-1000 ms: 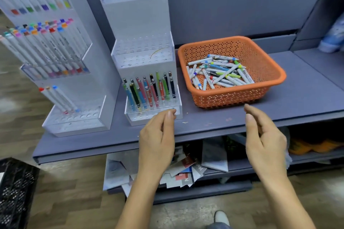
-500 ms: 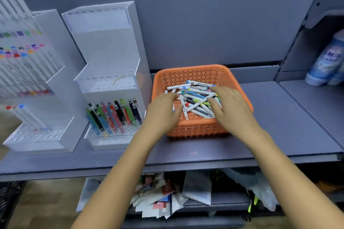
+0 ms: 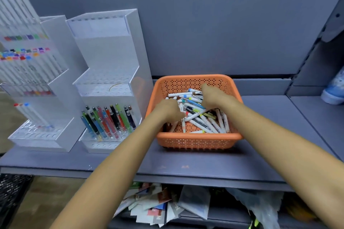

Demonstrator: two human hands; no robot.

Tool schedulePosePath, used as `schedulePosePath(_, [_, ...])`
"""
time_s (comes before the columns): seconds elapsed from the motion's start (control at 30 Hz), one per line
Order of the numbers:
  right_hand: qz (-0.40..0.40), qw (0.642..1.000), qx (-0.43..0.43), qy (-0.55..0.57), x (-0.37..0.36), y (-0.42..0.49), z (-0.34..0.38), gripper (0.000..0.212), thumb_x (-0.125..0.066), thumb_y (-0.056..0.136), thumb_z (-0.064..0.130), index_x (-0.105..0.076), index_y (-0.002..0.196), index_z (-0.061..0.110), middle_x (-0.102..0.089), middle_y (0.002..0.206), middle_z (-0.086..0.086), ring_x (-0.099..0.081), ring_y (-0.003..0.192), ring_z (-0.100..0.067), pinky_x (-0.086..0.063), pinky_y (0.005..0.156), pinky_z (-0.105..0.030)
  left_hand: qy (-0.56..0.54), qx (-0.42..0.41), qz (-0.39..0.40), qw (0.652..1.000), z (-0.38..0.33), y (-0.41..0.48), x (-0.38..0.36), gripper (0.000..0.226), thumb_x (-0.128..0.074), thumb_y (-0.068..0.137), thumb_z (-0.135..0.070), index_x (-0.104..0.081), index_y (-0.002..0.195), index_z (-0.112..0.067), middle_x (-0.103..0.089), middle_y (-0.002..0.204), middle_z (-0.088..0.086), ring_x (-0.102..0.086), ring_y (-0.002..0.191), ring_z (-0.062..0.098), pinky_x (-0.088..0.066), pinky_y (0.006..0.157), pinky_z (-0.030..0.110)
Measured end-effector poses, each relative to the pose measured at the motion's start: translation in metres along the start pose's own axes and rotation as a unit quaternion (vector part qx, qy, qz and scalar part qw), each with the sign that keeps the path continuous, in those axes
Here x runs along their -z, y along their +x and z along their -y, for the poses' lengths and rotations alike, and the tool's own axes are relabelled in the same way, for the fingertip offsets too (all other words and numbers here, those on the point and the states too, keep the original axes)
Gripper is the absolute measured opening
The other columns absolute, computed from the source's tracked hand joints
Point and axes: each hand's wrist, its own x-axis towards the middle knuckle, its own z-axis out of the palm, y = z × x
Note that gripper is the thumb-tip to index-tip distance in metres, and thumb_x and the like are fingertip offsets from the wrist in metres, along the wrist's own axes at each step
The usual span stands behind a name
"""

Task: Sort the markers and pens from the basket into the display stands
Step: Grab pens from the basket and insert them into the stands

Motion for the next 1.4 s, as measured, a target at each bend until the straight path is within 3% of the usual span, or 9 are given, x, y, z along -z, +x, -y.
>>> schedulePosePath(0.13, [0.008, 0.999, 0.013, -0.03, -0.007, 0.008, -0.003, 0.015, -0.053, 0.087, 0.003, -0.052, 0.101, 0.006, -0.056, 0.1, -0.011, -0.048, 0.083, -0.024, -0.041, 0.069, -0.032, -0.163, 0.017, -0.036, 0.986, 0.001, 0.008, 0.002, 0.029, -0.056, 0.091, -0.028, -0.07, 0.099, -0.004, -0.071, 0.091, 0.014, -0.066, 0.083, 0.027, -0.055, 0.08, 0.037])
schedulePosePath(0.3, [0.036, 0.998, 0.03, -0.045, -0.014, 0.016, -0.014, 0.006, -0.05, 0.092, 0.011, -0.05, 0.098, 0.01, -0.057, 0.101, -0.008, -0.051, 0.083, -0.024, -0.04, 0.069, -0.03, -0.177, 0.006, -0.088, 0.98, 0.008, 0.013, -0.001, 0.023, -0.053, 0.094, -0.026, -0.07, 0.086, -0.013, -0.071, 0.079, 0.01, -0.068, 0.072, 0.026, -0.046, 0.066, 0.025])
schedulePosePath(0.47, [-0.011, 0.991, 0.085, 0.1, -0.006, 0.013, -0.008, 0.02, -0.041, 0.101, 0.026, -0.044, 0.085, 0.014, -0.048, 0.084, -0.003, -0.045, 0.072, -0.018, -0.034, 0.065, -0.031, -0.265, -0.011, -0.068, 0.962, 0.014, 0.018, -0.004, 0.031, -0.049, 0.095, -0.038, -0.056, 0.076, -0.014, -0.058, 0.076, 0.007, -0.055, 0.068, 0.02, -0.044, 0.069, 0.03])
schedulePosePath(0.6, [0.056, 0.92, 0.179, 0.344, 0.006, -0.01, 0.005, 0.023, -0.041, 0.102, 0.029, -0.051, 0.082, 0.021, -0.052, 0.07, 0.002, -0.049, 0.063, -0.013, -0.041, 0.055, -0.025, -0.46, -0.049, -0.012, 0.886, 0.009, 0.012, 0.003, 0.035, -0.047, 0.096, -0.048, -0.064, 0.103, -0.019, -0.065, 0.102, 0.002, -0.063, 0.095, 0.02, -0.05, 0.08, 0.029])
schedulePosePath(0.77, [0.147, 0.87, 0.22, 0.416, 0.012, -0.026, 0.018, 0.026, -0.037, 0.103, 0.017, -0.06, 0.101, 0.005, -0.062, 0.067, 0.004, -0.057, 0.054, -0.003, -0.044, 0.05, -0.015, -0.554, -0.101, 0.012, 0.826, 0.005, 0.008, 0.008, 0.018, -0.048, 0.099, -0.034, -0.06, 0.102, -0.021, -0.068, 0.085, 0.001, -0.066, 0.067, 0.009, -0.053, 0.068, 0.022])
schedulePosePath(0.87, [0.167, 0.879, 0.228, 0.384, 0.012, -0.026, 0.018, 0.029, -0.035, 0.102, 0.012, -0.056, 0.1, -0.008, -0.058, 0.075, -0.001, -0.054, 0.054, 0.0, -0.044, 0.052, -0.015, -0.575, -0.11, 0.012, 0.811, 0.007, 0.01, 0.007, 0.025, -0.048, 0.099, -0.024, -0.057, 0.122, -0.019, -0.068, 0.093, 0.002, -0.065, 0.075, 0.013, -0.055, 0.07, 0.026])
schedulePosePath(1.03, [0.153, 0.873, 0.256, 0.387, 0.011, -0.028, 0.02, 0.023, -0.039, 0.101, 0.009, -0.058, 0.089, 0.012, -0.054, 0.086, 0.005, -0.058, 0.065, 0.003, -0.047, 0.064, -0.016, -0.577, -0.112, 0.004, 0.809, 0.007, 0.015, 0.004, 0.025, -0.044, 0.101, -0.022, -0.063, 0.112, -0.009, -0.068, 0.092, 0.009, -0.066, 0.077, 0.018, -0.053, 0.064, 0.027])
schedulePosePath(1.23, [0.051, 0.944, 0.165, 0.283, 0.003, -0.003, 0.004, 0.049, -0.064, 0.089, 0.022, -0.048, 0.133, 0.009, -0.053, 0.131, -0.001, -0.052, 0.118, -0.014, -0.041, 0.101, -0.03, -0.603, -0.048, -0.129, 0.786, 0.013, 0.024, 0.007, 0.025, -0.038, 0.103, -0.018, -0.06, 0.103, -0.007, -0.068, 0.101, 0.005, -0.064, 0.098, 0.02, -0.05, 0.094, 0.039])
schedulePosePath(1.4, [0.087, 0.992, 0.08, -0.053, -0.008, 0.003, -0.008, 0.04, -0.066, 0.086, 0.036, -0.054, 0.112, 0.008, -0.057, 0.108, -0.008, -0.055, 0.092, -0.024, -0.045, 0.074, -0.033, -0.602, 0.0, -0.181, 0.778, 0.015, 0.025, 0.007, 0.019, -0.04, 0.101, -0.022, -0.048, 0.088, -0.011, -0.053, 0.071, 0.002, -0.056, 0.066, 0.015, -0.05, 0.066, 0.03])
